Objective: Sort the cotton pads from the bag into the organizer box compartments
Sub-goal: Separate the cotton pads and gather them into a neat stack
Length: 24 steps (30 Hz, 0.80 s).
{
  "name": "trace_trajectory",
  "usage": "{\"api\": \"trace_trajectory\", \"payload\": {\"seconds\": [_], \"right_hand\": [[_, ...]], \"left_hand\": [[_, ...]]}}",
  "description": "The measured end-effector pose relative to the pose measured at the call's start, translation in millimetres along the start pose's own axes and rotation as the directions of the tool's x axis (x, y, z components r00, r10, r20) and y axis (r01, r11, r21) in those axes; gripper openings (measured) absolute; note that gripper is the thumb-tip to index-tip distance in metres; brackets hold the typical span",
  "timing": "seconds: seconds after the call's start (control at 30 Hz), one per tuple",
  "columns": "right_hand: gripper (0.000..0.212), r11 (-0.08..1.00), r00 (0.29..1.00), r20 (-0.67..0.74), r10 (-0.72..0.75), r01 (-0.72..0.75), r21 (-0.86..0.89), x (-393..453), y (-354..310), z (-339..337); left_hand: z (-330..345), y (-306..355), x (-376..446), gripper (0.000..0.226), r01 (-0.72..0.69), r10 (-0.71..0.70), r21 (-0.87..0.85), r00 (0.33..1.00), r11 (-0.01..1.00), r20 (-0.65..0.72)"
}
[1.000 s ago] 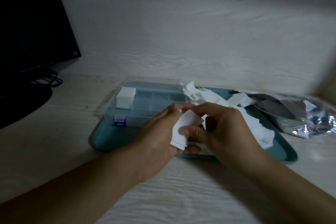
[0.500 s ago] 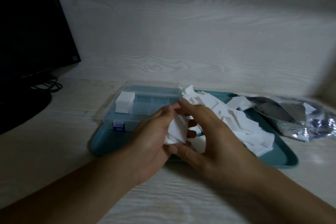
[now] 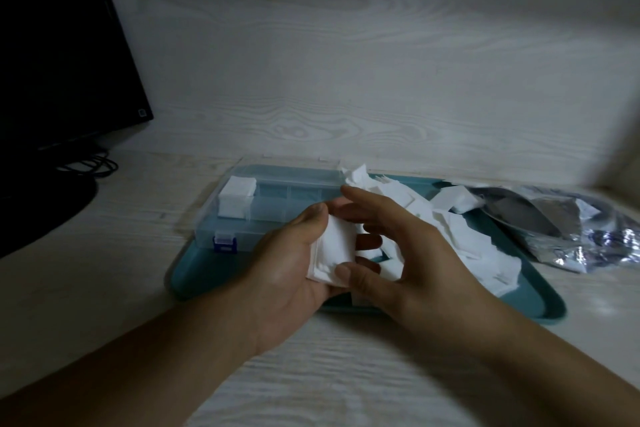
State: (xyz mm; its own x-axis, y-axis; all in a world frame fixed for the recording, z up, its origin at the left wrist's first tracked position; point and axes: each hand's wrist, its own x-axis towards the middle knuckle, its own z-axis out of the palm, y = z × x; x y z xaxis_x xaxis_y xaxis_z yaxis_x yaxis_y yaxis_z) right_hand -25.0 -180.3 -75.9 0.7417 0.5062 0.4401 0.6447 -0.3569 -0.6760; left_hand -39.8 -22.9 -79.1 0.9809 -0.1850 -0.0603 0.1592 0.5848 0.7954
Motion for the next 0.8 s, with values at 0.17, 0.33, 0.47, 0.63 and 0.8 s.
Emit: {"api": "trace_trajectory", "payload": {"seconds": [0.17, 0.33, 0.47, 0.63, 0.8], "right_hand": [[0.080, 0.999, 0.999, 0.044, -0.022, 0.023, -0.025, -0.5, 1.1, -1.5], [0.099, 1.000, 0.996, 0.089, -0.013, 0.011, 0.025, -4.7, -6.0, 3.2], [0.093, 0.985, 0.998, 0.018, -0.067, 0.070, -0.160, -5.2, -1.5, 12.6], [0.095, 0.992, 0.997, 0.005, -0.083, 0.083, -0.094, -5.8, -2.3, 10.3], [0.094, 0.996, 0.995, 0.047, -0.083, 0.085, -0.040, -5.8, -5.2, 6.3]], "left_hand": [[-1.5, -0.5, 0.7, 0.041, -0.004, 0.005, 0.037, 1.000, 0.999, -0.020], [-0.7, 0.2, -3.7, 0.041, 0.021, -0.021, 0.106, 1.000, 0.994, -0.001], [3.8, -6.0, -4.4, 0.041, -0.078, 0.085, 0.157, 0.996, 0.984, -0.034], [5.6, -5.2, -4.8, 0.043, -0.035, 0.042, 0.112, 0.998, 0.993, -0.055], [5.3, -5.4, -3.7, 0.042, -0.036, 0.040, 0.116, 0.999, 0.993, -0.031]]}}
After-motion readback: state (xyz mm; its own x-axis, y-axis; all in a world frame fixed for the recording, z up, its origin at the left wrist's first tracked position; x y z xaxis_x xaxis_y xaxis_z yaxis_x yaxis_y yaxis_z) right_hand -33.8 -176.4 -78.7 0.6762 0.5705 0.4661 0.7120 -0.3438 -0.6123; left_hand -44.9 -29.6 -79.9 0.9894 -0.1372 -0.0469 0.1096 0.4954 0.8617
